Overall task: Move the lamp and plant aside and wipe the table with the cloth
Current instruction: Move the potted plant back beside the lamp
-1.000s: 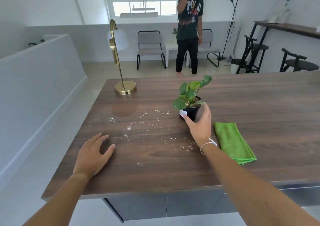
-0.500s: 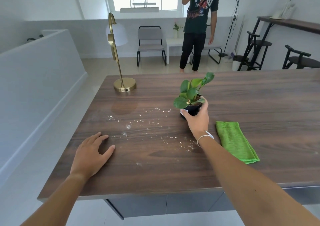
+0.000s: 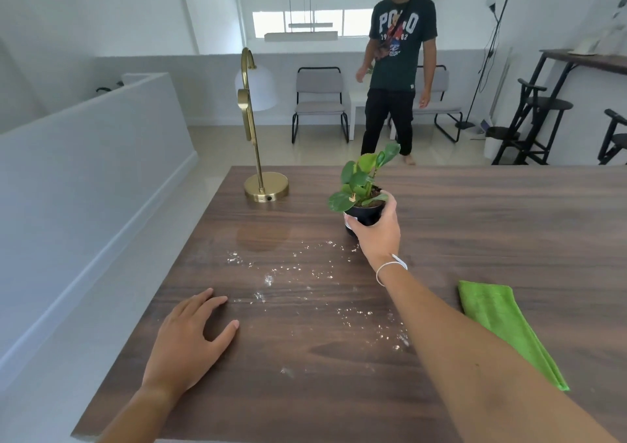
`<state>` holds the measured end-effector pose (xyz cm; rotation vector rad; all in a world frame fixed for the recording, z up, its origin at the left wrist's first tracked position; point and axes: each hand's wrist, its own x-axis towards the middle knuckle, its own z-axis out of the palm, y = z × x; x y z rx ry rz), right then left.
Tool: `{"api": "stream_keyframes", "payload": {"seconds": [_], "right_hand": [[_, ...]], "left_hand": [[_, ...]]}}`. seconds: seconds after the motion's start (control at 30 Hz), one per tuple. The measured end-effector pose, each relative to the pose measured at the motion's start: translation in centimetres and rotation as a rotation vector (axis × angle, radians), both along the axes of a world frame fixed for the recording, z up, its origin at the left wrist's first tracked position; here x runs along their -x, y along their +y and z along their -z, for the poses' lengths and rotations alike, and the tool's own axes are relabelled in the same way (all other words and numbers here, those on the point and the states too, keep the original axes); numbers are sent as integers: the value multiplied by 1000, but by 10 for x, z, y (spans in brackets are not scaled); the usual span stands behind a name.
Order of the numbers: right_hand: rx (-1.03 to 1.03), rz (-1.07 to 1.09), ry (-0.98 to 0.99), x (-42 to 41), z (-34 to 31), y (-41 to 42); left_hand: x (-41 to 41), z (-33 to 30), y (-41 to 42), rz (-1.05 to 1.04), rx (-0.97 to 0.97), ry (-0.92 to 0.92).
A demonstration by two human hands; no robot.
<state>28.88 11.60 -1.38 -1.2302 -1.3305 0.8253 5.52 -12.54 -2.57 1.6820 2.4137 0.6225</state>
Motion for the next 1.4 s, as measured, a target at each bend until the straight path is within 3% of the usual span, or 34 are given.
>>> {"api": "stream_keyframes", "payload": {"seconds": [0.47,0.53,1.1,1.4], "right_hand": [[-38,2,34,45,-13,87],[23,-61,23,76,4,106],[5,-69,22,68,12,104],[21,-36,-76,51,15,91]], "left_hand": [[-9,-12,5,51,-55,-41],[2,-1,12,-40,-18,-58],[3,-1,7,-31,-37,-56],[3,0,6,-11,-26,-45]]}}
